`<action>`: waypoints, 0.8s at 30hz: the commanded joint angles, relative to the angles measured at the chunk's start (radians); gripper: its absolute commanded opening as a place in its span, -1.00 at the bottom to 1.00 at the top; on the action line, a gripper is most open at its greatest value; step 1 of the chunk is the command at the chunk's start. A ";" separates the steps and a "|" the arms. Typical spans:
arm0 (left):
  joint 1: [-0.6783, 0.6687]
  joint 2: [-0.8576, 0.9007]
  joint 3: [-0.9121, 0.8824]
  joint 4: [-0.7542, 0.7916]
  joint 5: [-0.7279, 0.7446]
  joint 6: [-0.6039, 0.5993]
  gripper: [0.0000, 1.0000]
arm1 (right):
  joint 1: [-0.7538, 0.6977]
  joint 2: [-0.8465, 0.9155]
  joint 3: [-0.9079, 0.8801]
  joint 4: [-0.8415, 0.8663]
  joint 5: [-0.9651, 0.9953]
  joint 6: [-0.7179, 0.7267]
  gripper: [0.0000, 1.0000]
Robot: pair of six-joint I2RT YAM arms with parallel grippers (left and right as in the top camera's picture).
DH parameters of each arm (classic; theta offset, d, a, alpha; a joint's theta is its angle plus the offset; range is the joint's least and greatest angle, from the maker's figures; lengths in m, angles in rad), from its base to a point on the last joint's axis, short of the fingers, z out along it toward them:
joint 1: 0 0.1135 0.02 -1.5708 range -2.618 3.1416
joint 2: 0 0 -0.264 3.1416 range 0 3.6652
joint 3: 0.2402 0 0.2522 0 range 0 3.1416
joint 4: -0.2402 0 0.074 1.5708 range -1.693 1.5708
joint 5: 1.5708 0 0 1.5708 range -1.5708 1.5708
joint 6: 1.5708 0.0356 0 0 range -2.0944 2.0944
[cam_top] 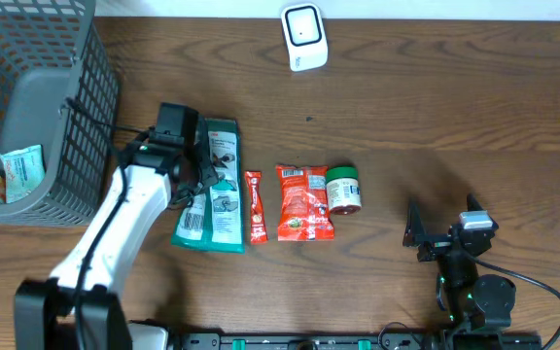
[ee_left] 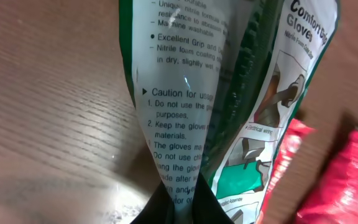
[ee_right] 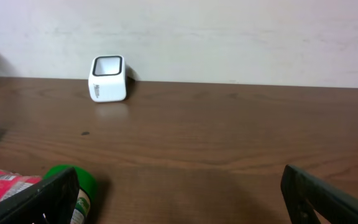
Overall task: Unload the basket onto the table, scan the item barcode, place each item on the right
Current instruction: 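Lift the green 3M glove pack out and carry it to table center, then lay the glove pack left of the red packet and release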
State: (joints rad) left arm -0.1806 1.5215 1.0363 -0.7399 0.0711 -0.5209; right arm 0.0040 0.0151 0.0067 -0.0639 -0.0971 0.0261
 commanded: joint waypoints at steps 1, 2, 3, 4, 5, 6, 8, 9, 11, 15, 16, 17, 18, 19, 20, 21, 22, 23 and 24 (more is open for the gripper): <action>-0.007 0.068 -0.005 0.005 -0.034 -0.024 -0.85 | -0.010 -0.003 -0.001 -0.004 0.002 0.003 0.99; -0.007 0.082 -0.005 0.005 -0.032 -0.024 -0.86 | -0.010 -0.003 -0.001 -0.004 0.002 0.003 0.99; -0.008 0.102 -0.005 0.006 -0.031 -0.025 -0.86 | -0.010 -0.003 -0.001 -0.004 0.002 0.003 0.98; -0.009 0.119 -0.005 0.008 -0.028 -0.028 -0.86 | -0.010 -0.003 -0.001 -0.004 0.002 0.003 0.98; -0.013 0.135 -0.005 0.011 -0.019 -0.027 -0.85 | -0.010 -0.003 -0.001 -0.004 0.002 0.003 0.99; -0.015 0.142 -0.005 0.013 -0.014 -0.027 -0.85 | -0.010 -0.003 -0.001 -0.004 0.002 0.003 0.98; -0.029 0.164 -0.005 0.030 0.000 -0.028 -0.86 | -0.010 -0.003 -0.001 -0.004 0.002 0.003 0.99; -0.036 0.169 -0.005 0.040 -0.001 -0.027 -0.86 | -0.010 -0.003 -0.001 -0.004 0.002 0.003 0.99; -0.051 0.177 -0.005 0.060 -0.001 -0.030 -0.86 | -0.010 -0.003 -0.001 -0.004 0.002 0.003 0.99; -0.071 0.179 -0.005 0.085 -0.002 -0.035 -0.85 | -0.010 -0.003 -0.001 -0.004 0.002 0.003 0.99; -0.072 0.179 -0.005 0.090 -0.002 -0.035 -0.86 | -0.010 -0.003 -0.001 -0.004 0.002 0.003 0.98; -0.071 0.179 -0.005 0.093 -0.003 -0.035 -0.85 | -0.010 -0.003 -0.001 -0.004 0.002 0.003 0.98; -0.071 0.179 -0.005 0.096 -0.006 -0.035 -0.85 | -0.010 -0.003 -0.001 -0.004 0.002 0.003 0.99; -0.071 0.179 -0.005 0.099 -0.010 -0.035 -0.86 | -0.010 -0.003 -0.001 -0.004 0.002 0.003 0.99; -0.071 0.179 -0.005 0.101 -0.016 -0.034 -0.85 | -0.010 -0.003 -0.001 -0.004 0.002 0.003 0.99; -0.071 0.179 -0.005 0.102 -0.021 -0.034 -0.85 | -0.010 -0.003 -0.001 -0.004 0.002 0.003 0.99; -0.071 0.179 -0.005 0.101 -0.028 -0.034 -0.85 | -0.010 -0.003 -0.001 -0.004 0.002 0.003 0.98; -0.071 0.179 -0.005 0.101 -0.033 -0.034 -0.84 | -0.010 -0.003 -0.001 -0.004 0.002 0.003 0.98; -0.071 0.179 -0.005 0.101 -0.033 -0.034 -0.83 | -0.010 -0.003 -0.001 -0.004 0.002 0.003 0.98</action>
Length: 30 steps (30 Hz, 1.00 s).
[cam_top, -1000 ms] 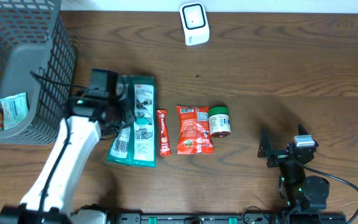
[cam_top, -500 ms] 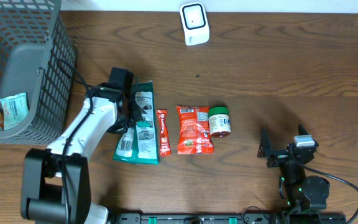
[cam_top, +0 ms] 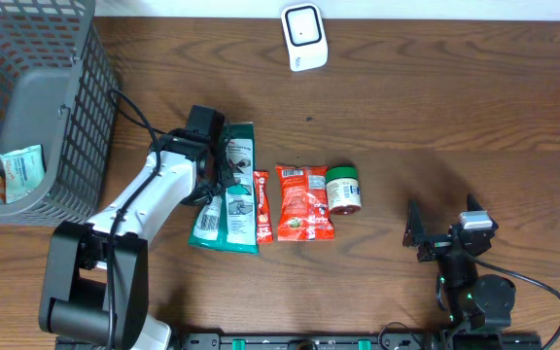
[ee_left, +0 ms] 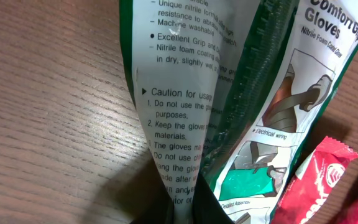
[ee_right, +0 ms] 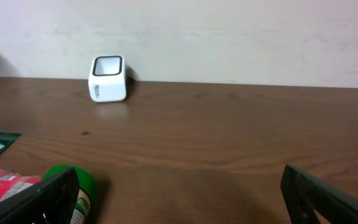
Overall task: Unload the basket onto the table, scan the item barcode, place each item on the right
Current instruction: 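Lay the glove pack left of the red packet and release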
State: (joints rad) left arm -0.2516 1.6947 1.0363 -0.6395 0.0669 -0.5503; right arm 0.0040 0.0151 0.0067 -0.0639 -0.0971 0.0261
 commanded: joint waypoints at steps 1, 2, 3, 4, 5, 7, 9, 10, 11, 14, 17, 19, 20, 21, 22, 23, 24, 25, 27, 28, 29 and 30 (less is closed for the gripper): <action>-0.001 0.006 -0.005 0.001 -0.029 -0.005 -0.79 | -0.010 -0.003 -0.001 -0.004 0.002 0.003 0.98; -0.001 0.006 -0.005 0.000 -0.029 -0.005 -0.70 | -0.010 -0.003 -0.001 -0.004 0.002 0.003 0.99; -0.001 0.006 -0.005 -0.002 -0.029 -0.005 -0.57 | -0.010 -0.003 -0.001 -0.004 0.002 0.003 0.99; 0.000 0.006 -0.005 -0.006 -0.030 -0.004 -0.28 | -0.010 -0.003 -0.001 -0.004 0.002 0.003 0.98; 0.000 0.006 -0.005 -0.006 -0.031 0.000 0.14 | -0.010 -0.003 -0.001 -0.004 0.002 0.003 0.99; 0.000 0.005 -0.004 -0.005 -0.031 0.018 0.38 | -0.010 -0.003 -0.001 -0.004 0.002 0.003 0.99; 0.001 0.003 0.013 -0.012 -0.030 0.049 0.48 | -0.010 -0.003 -0.001 -0.004 0.002 0.003 0.99; 0.001 -0.002 0.034 -0.034 -0.031 0.070 0.49 | -0.010 -0.003 -0.001 -0.004 0.002 0.003 0.99; 0.001 -0.006 0.055 -0.055 -0.031 0.085 0.49 | -0.010 -0.003 -0.001 -0.004 0.002 0.003 0.98; 0.000 -0.031 0.124 -0.129 -0.030 0.106 0.00 | -0.010 -0.003 -0.001 -0.004 0.002 0.003 0.99; 0.008 -0.051 0.224 -0.219 -0.031 0.162 -0.46 | -0.010 -0.003 -0.001 -0.004 0.002 0.003 0.99; 0.042 -0.057 0.401 -0.348 -0.034 0.200 -0.38 | -0.010 -0.003 -0.001 -0.004 0.002 0.003 0.99; 0.062 -0.057 0.482 -0.401 -0.045 0.203 -0.24 | -0.010 -0.003 -0.001 -0.004 0.002 0.003 0.99; 0.085 -0.056 0.569 -0.448 -0.073 0.203 -0.10 | -0.010 -0.003 -0.001 -0.004 0.002 0.003 0.99; 0.104 -0.056 0.635 -0.476 -0.106 0.202 0.00 | -0.010 -0.003 -0.001 -0.004 0.002 0.003 0.98; 0.159 -0.057 0.784 -0.506 -0.177 0.203 0.20 | -0.010 -0.003 -0.001 -0.004 0.002 0.003 0.99; 0.188 -0.057 0.840 -0.506 -0.200 0.203 0.24 | -0.010 -0.003 -0.001 -0.004 0.002 0.003 0.99; 0.216 -0.057 0.888 -0.503 -0.221 0.202 0.25 | -0.010 -0.003 -0.001 -0.004 0.002 0.003 0.99; 0.291 -0.057 0.969 -0.481 -0.286 0.202 0.26 | -0.010 -0.003 -0.001 -0.004 0.002 0.003 0.98; 0.319 -0.057 0.982 -0.468 -0.311 0.202 0.26 | -0.010 -0.003 -0.001 -0.004 0.002 0.003 0.99; 0.354 -0.057 0.992 -0.448 -0.340 0.202 0.28 | -0.010 -0.003 -0.001 -0.004 0.002 0.003 0.99; 0.399 -0.056 0.992 -0.421 -0.370 0.202 0.38 | -0.010 -0.003 -0.001 -0.004 0.002 0.003 0.99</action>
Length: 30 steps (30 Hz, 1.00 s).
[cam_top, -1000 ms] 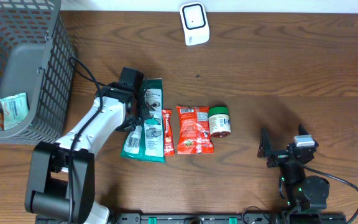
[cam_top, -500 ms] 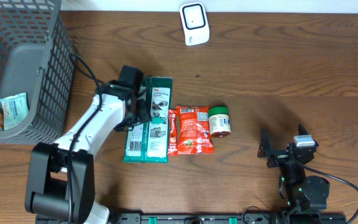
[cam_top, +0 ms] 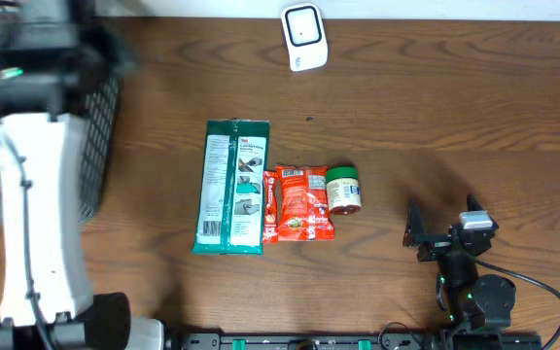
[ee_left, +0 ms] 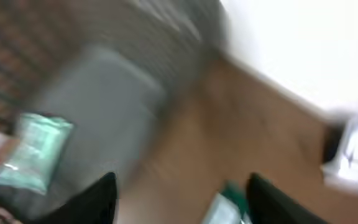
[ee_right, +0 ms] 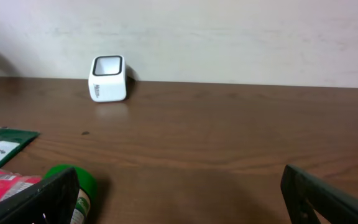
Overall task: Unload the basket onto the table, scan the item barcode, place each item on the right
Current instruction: 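Lay the glove pack left of the red packet and release, then reach the left gripper into the basket and grasp the pale green wipes pack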
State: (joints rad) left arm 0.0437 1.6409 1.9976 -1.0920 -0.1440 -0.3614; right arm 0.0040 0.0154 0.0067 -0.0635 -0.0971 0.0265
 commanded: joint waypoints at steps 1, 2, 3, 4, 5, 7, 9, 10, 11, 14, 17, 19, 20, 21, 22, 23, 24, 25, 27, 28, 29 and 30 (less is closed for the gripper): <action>0.170 0.006 0.026 0.053 -0.191 0.013 0.46 | -0.010 -0.003 -0.001 -0.004 0.002 0.002 0.99; 0.203 0.013 0.021 0.059 -0.191 0.013 0.51 | -0.010 -0.003 -0.001 -0.004 0.002 0.002 0.98; 0.235 0.022 0.016 0.060 -0.190 0.013 0.58 | -0.010 -0.003 -0.001 -0.004 0.002 0.002 0.99; 0.267 0.034 0.013 0.057 -0.190 0.014 0.67 | -0.010 -0.003 -0.001 -0.004 0.002 0.002 0.99; 0.300 0.051 0.008 0.051 -0.190 0.014 0.69 | -0.010 -0.003 -0.001 -0.004 0.002 0.002 0.99; 0.358 0.097 0.000 0.035 -0.190 0.023 0.76 | -0.010 -0.003 -0.001 -0.004 0.002 0.002 0.98; 0.396 0.153 -0.001 0.019 -0.190 0.069 0.78 | -0.010 -0.003 -0.001 -0.004 0.002 0.002 0.98; 0.409 0.184 -0.001 0.012 -0.189 0.097 0.79 | -0.010 -0.003 -0.001 -0.004 0.002 0.002 0.99; 0.421 0.225 -0.001 0.000 -0.189 0.140 0.79 | -0.010 -0.003 -0.001 -0.004 0.002 0.002 0.99; 0.436 0.323 -0.001 -0.023 -0.189 0.203 0.82 | -0.010 -0.003 -0.001 -0.004 0.002 0.002 0.99; 0.438 0.410 -0.001 -0.039 -0.182 0.240 0.86 | -0.010 -0.003 -0.001 -0.004 0.002 0.002 0.99; 0.438 0.488 -0.001 -0.053 -0.182 0.253 0.87 | -0.010 -0.003 -0.001 -0.004 0.002 0.002 0.99; 0.438 0.512 -0.001 -0.055 -0.182 0.254 0.87 | -0.010 -0.003 -0.001 -0.004 0.002 0.002 0.98; 0.439 0.537 -0.001 -0.055 -0.182 0.257 0.87 | -0.010 -0.003 -0.001 -0.004 0.002 0.002 0.98; 0.441 0.591 -0.001 -0.054 -0.183 0.257 0.87 | -0.010 -0.003 -0.001 -0.004 0.002 0.002 0.99; 0.443 0.605 -0.001 -0.052 -0.182 0.257 0.87 | -0.010 -0.003 -0.001 -0.004 0.002 0.002 0.99; 0.446 0.621 -0.001 -0.051 -0.182 0.257 0.87 | -0.010 -0.003 -0.001 -0.004 0.002 0.002 0.99; 0.449 0.634 -0.001 -0.048 -0.182 0.257 0.87 | -0.010 -0.003 -0.001 -0.004 0.002 0.002 0.99; 0.459 0.665 -0.001 -0.044 -0.182 0.257 0.87 | -0.010 -0.003 -0.001 -0.004 0.002 0.002 0.99; 0.462 0.674 -0.001 -0.044 -0.182 0.257 0.87 | -0.010 -0.003 -0.001 -0.004 0.002 0.002 0.98; 0.468 0.686 -0.001 -0.044 -0.182 0.257 0.87 | -0.010 -0.003 -0.001 -0.004 0.002 0.002 0.98; 0.476 0.698 -0.002 -0.042 -0.182 0.257 0.87 | -0.010 -0.003 -0.001 -0.004 0.002 0.002 0.99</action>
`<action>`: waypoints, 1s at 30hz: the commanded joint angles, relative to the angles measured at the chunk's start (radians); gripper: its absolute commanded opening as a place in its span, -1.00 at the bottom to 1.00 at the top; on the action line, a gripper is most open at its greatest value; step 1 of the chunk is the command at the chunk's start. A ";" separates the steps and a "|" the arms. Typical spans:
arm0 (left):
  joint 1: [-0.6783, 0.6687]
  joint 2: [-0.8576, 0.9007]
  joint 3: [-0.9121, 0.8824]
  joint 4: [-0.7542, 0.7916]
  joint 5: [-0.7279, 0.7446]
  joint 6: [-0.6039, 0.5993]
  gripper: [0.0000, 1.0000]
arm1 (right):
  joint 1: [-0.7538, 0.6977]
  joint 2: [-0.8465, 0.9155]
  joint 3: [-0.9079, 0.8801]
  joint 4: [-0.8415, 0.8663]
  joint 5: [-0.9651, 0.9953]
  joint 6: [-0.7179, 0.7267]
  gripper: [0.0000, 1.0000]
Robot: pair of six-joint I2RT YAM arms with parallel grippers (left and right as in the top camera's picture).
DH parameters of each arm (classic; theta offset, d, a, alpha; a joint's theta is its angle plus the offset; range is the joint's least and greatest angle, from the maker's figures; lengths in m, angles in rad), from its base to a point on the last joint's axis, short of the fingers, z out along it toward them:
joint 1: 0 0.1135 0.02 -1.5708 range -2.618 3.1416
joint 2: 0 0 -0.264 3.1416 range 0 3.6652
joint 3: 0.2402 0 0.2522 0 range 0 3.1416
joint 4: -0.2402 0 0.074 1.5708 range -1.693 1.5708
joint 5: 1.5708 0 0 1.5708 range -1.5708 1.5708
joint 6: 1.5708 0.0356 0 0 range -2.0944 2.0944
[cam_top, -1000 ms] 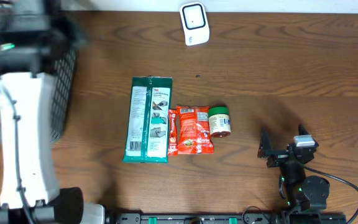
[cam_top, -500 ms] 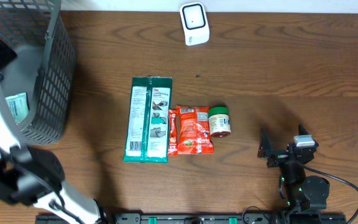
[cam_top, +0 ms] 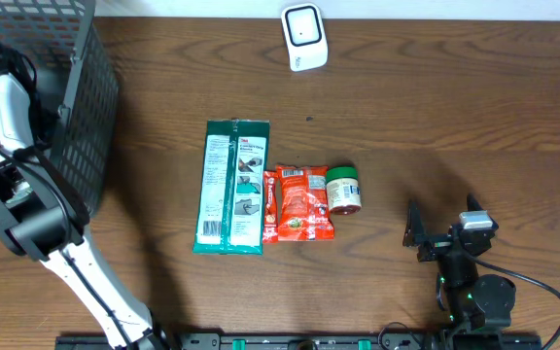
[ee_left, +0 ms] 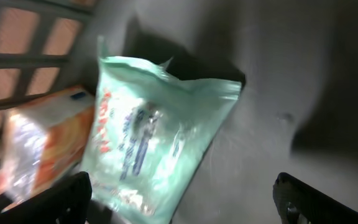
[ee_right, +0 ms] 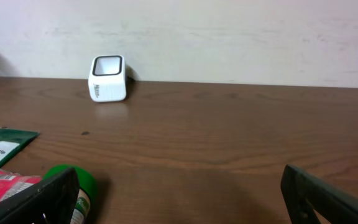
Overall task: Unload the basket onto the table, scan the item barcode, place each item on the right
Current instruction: 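Reach the left gripper into the basket and grasp the pale green wipes pack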
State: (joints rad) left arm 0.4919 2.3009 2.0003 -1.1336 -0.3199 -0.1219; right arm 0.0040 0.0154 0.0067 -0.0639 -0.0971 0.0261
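Observation:
In the left wrist view my left gripper [ee_left: 182, 208] is open, low inside the grey basket [cam_top: 86, 68], just above a pale green pouch [ee_left: 157, 134] that lies beside an orange packet [ee_left: 39, 149]. Nothing is between its fingers [ee_left: 73, 196]. The white scanner [cam_top: 302, 37] stands at the table's far edge. A green glove pack [cam_top: 231, 185], a red stick [cam_top: 270, 206], a red snack bag [cam_top: 304, 201] and a green-lidded jar [cam_top: 343, 190] lie in a row mid-table. My right gripper [cam_top: 443, 238] rests open at the front right.
The basket's mesh walls [ee_left: 36, 37] close in around the left gripper. From the right wrist view the scanner [ee_right: 109, 78] stands far off by the white wall, with the jar [ee_right: 73, 186] near the left finger.
The left arm was blurred above the basket's edge; now its open gripper is down inside the basket over the pale green pouch. The items on the table and the right arm have not moved.
My left gripper was shut on the glove pack's lower end, left of the red stick. Then the pack was shifted right, against the stick. Then it lay flat and released, with the arm at the basket. Now the open gripper is inside the basket.

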 commanded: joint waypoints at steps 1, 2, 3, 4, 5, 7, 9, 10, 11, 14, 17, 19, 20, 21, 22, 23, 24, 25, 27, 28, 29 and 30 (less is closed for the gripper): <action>0.032 0.044 -0.005 0.002 -0.006 0.017 0.87 | -0.010 -0.003 -0.001 -0.004 0.002 0.003 0.99; 0.039 0.051 -0.007 0.006 -0.003 0.016 0.87 | -0.010 -0.003 -0.001 -0.004 0.002 0.003 0.99; 0.044 0.055 -0.010 0.010 -0.002 0.016 0.87 | -0.010 -0.003 -0.001 -0.004 0.002 0.003 0.99; 0.049 0.061 -0.014 0.017 -0.001 0.016 0.87 | -0.010 -0.003 -0.001 -0.004 0.002 0.003 0.99; 0.055 0.066 -0.017 0.021 0.007 0.016 0.87 | -0.010 -0.003 -0.001 -0.004 0.002 0.003 0.99; 0.064 0.074 -0.019 0.024 0.042 0.016 0.87 | -0.010 -0.003 -0.001 -0.004 0.002 0.003 0.99; 0.075 0.083 -0.020 0.023 0.092 0.016 0.81 | -0.010 -0.003 -0.001 -0.004 0.002 0.003 0.99; 0.079 0.087 -0.020 0.023 0.113 0.016 0.77 | -0.010 -0.003 -0.001 -0.004 0.002 0.003 0.99; 0.080 0.090 -0.020 0.020 0.131 0.016 0.72 | -0.010 -0.003 -0.001 -0.004 0.002 0.003 0.99; 0.081 0.093 -0.040 0.026 0.145 0.013 0.54 | -0.010 -0.003 -0.001 -0.004 0.002 0.003 0.99; 0.081 0.093 -0.081 0.049 0.153 0.013 0.29 | -0.010 -0.003 -0.001 -0.004 0.002 0.003 0.99; 0.081 0.093 -0.108 0.076 0.197 0.013 0.25 | -0.010 -0.003 -0.001 -0.004 0.002 0.003 0.99; 0.081 0.093 -0.118 0.088 0.233 0.014 0.25 | -0.010 -0.003 -0.001 -0.004 0.002 0.003 0.99; 0.081 0.093 -0.123 0.092 0.269 0.013 0.20 | -0.010 -0.003 -0.001 -0.004 0.002 0.003 0.99; 0.081 0.093 -0.123 0.093 0.304 0.014 0.16 | -0.010 -0.003 -0.001 -0.003 0.002 0.003 0.99; 0.081 0.090 -0.122 0.097 0.337 0.014 0.16 | -0.010 -0.003 -0.001 -0.004 0.002 0.003 0.99; 0.081 0.082 -0.116 0.097 0.373 0.014 0.15 | -0.010 -0.003 -0.001 -0.004 0.002 0.003 0.99; 0.081 0.076 -0.110 0.097 0.394 0.014 0.15 | -0.010 -0.003 -0.001 -0.004 0.002 0.003 0.99; 0.081 0.059 -0.098 0.097 0.438 0.014 0.15 | -0.010 -0.003 -0.001 -0.004 0.002 0.003 0.98; 0.081 0.050 -0.095 0.099 0.459 0.013 0.15 | -0.010 -0.003 -0.001 -0.004 0.002 0.003 0.99; 0.081 0.035 -0.091 0.104 0.495 0.014 0.15 | -0.010 -0.003 -0.001 -0.004 0.002 0.003 0.99; 0.081 0.028 -0.090 0.108 0.510 0.013 0.15 | -0.010 -0.003 -0.001 -0.004 0.002 0.003 0.99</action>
State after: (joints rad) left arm 0.5903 2.3051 1.9358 -1.0378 -0.0696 -0.1066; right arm 0.0040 0.0154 0.0067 -0.0639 -0.0971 0.0261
